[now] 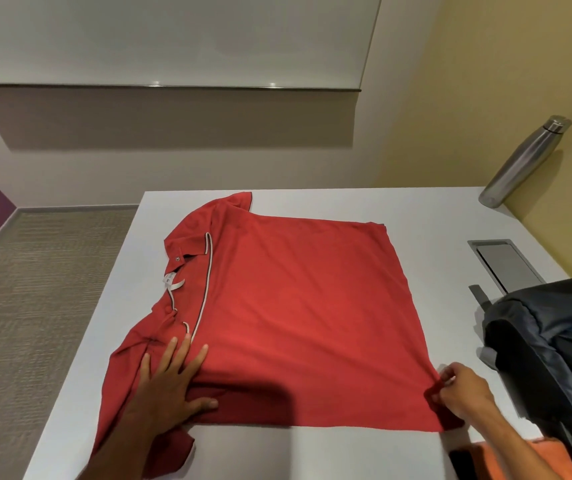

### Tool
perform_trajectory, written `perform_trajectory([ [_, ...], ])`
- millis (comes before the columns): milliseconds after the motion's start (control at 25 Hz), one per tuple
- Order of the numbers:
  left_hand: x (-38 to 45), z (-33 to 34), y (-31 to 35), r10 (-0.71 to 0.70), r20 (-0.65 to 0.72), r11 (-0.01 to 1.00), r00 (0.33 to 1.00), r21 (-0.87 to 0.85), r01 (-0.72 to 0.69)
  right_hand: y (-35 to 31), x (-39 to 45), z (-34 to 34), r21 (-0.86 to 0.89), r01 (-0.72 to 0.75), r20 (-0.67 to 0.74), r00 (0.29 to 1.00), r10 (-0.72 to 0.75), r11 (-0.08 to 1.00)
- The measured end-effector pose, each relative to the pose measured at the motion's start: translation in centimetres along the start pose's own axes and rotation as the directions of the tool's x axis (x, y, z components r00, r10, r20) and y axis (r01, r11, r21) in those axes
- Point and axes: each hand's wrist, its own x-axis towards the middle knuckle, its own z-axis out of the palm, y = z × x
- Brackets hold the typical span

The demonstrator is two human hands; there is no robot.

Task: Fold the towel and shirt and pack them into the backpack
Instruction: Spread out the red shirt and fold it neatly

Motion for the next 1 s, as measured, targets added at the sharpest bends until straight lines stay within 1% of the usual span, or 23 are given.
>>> perform_trajectory([
  [80,-0.9,-0.2,-0.4,0.009,-0.065,1.000,0.998,-0.004,-0.010,0.4,0.2,-0.5,-0.089,-0.004,-0.041,0.999,0.001,0.996],
  [160,-1.1,-1.2,-0.4,-0.017,-0.213,0.999,0.977,-0.047,0.007,0.1,-0.3,-0.4,-0.240,0.036,-0.104,0.993,-0.062,0.970],
  [200,-0.9,-1.8,-0.3,-0.052,-0.292,0.997,0.955,-0.067,0.033,-0.4,-0.8,-0.1,-0.295,0.075,-0.155,0.980,-0.125,0.953],
  [240,-0.6,-2.5,-0.2,-0.089,-0.362,0.995,0.928,-0.070,0.068,-0.9,-1.2,0.3,-0.314,0.135,-0.202,0.958,-0.205,0.940],
  [320,0.1,-3.4,-0.7,-0.159,-0.430,0.987,0.889,-0.054,0.150,-2.1,-1.9,1.7,-0.273,0.312,-0.254,0.889,-0.381,0.910],
  [440,1.0,-3.8,-2.2,-0.261,-0.382,0.963,0.887,-0.042,0.266,-4.4,-2.3,4.7,-0.181,0.491,-0.194,0.832,-0.520,0.852],
  [520,1.4,-3.9,-2.9,-0.337,-0.337,0.941,0.879,-0.096,0.325,-7.4,-2.4,6.5,-0.144,0.571,-0.164,0.792,-0.589,0.808],
  [600,1.6,-3.9,-3.3,-0.398,-0.306,0.917,0.865,-0.158,0.366,-12.2,-2.8,7.3,-0.106,0.678,-0.145,0.713,-0.686,0.727],
  [680,1.7,-4.0,-3.6,-0.429,-0.270,0.900,0.862,-0.207,0.383,-17.9,-2.9,8.0,-0.083,0.763,-0.131,0.630,-0.766,0.641],
  [760,1.9,-4.5,-3.9,-0.489,-0.191,0.854,0.851,-0.303,0.423,-24.0,-2.8,8.4,-0.054,0.808,-0.096,0.581,-0.808,0.587],
  [800,2.1,-4.7,-4.1,-0.510,-0.181,0.834,0.841,-0.343,0.432,-26.9,-2.8,8.6,-0.038,0.826,-0.087,0.558,-0.825,0.563],
  [920,2.8,-4.6,-4.6,-0.534,-0.230,0.807,0.814,-0.426,0.409,-34.9,-2.6,9.7,-0.012,0.851,-0.046,0.524,-0.851,0.525],
  [1000,3.0,-4.2,-5.1,-0.551,-0.252,0.780,0.795,-0.495,0.383,-39.5,-2.3,10.6,-0.032,0.860,-0.006,0.509,-0.861,0.509],
])
